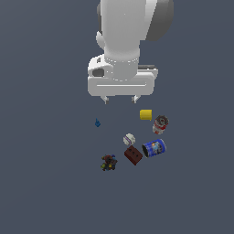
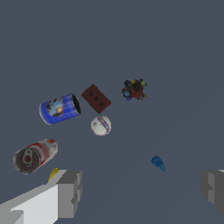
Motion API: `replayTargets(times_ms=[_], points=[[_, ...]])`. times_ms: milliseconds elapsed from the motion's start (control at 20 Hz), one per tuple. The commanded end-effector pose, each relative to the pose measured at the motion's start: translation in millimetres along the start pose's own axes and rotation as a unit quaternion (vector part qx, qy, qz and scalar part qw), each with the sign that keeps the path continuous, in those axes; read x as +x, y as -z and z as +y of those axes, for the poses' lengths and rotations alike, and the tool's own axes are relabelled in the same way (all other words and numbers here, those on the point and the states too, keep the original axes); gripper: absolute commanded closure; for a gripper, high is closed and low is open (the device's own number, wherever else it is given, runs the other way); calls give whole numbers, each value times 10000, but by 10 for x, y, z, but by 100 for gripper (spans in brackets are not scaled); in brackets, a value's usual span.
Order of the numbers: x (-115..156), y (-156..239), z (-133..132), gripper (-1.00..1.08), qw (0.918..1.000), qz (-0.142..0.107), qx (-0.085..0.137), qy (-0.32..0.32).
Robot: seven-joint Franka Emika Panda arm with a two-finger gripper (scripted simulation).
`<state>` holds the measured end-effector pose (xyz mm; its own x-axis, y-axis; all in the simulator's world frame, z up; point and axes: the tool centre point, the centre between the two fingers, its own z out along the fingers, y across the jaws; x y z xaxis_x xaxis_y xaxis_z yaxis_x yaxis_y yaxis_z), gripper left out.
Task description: Pick up a designated object from a clutter of objects.
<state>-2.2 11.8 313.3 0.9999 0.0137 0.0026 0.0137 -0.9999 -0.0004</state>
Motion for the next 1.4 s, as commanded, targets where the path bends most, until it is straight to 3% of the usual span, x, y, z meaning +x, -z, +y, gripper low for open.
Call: replayTargets(times_ms=[0, 850, 1350], points=[[0, 0, 0, -92, 10000, 0, 0, 0], [56, -72, 155, -92, 9995, -44, 138, -297], [204, -244, 179, -92, 9949, -56, 166, -991]])
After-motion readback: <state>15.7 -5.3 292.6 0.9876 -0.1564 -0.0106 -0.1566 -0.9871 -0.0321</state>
